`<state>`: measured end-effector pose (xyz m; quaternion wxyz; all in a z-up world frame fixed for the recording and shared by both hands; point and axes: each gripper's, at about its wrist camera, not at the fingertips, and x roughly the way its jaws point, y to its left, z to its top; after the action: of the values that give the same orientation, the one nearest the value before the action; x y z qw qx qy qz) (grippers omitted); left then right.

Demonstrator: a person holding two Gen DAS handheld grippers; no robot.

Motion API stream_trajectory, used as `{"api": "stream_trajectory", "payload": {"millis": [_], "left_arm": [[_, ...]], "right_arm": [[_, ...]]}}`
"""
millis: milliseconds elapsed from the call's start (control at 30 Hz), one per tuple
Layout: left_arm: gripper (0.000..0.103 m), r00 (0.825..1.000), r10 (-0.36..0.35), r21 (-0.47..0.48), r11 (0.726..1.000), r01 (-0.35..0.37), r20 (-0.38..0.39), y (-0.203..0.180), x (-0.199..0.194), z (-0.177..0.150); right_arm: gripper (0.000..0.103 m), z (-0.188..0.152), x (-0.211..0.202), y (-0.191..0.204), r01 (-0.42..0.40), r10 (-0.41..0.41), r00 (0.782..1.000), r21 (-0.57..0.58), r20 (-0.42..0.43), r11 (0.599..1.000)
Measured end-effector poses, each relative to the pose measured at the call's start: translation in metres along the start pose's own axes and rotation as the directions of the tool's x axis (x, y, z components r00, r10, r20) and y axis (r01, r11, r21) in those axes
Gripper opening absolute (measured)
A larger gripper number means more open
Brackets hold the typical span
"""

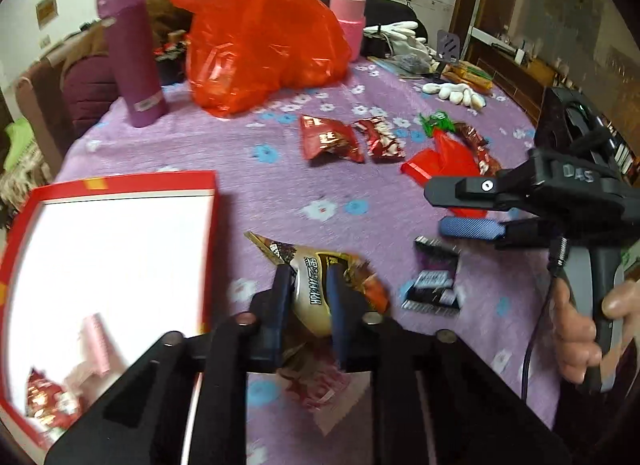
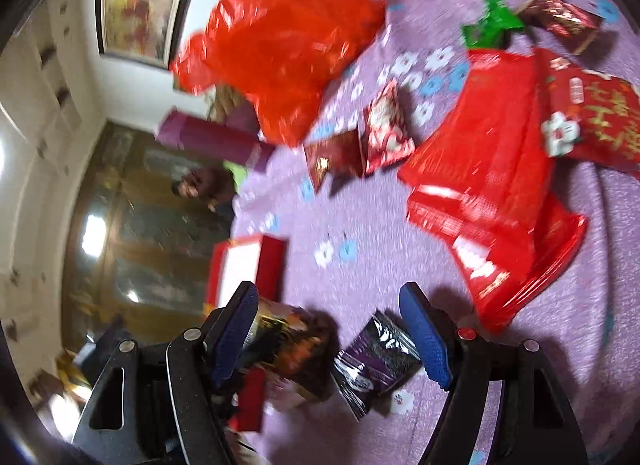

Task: Organize snacks
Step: 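Grasp the dark purple packet with the right tool while the left tool grasps a gold-brown packet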

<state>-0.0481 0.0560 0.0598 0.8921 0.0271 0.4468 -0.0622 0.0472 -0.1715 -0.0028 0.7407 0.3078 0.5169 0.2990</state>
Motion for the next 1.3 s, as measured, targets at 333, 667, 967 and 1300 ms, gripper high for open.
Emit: {"api": "stream_trajectory", "payload": {"millis": [333, 667, 967, 1300], "left_arm": [[0.014, 0.998, 0.034, 0.05, 0.998, -0.036, 0.054, 0.006, -0.025, 0.0], [0.026, 0.999, 0.036, 0.255, 0.966, -0.041, 0.026, -0.011, -0.004, 0.01], [0.046, 0.998, 0.011, 0.328, 0.944, -0.034, 0.07, 0.008, -0.026, 0.008], [0.071, 1.0, 0.009, 0.642, 0.766, -0.02, 0.021, -0.032, -0.003, -0.001]], "right_arm": [[0.075, -0.028, -0.013, 0.041, 0.362, -0.357, 0.932, -0.207, 0.063, 0.909], [0.065, -0.055, 0.03, 0.061, 0.546, -0.548, 0.833, -0.281, 0.08, 0.789], [0.025, -0.065, 0.046, 0.074, 0.617, -0.598, 0.773, -0.467, 0.211, 0.633], [0.009, -0.027, 0.001, 0.019, 0.286, -0.275, 0.958, -0.194, 0.083, 0.938]]}}
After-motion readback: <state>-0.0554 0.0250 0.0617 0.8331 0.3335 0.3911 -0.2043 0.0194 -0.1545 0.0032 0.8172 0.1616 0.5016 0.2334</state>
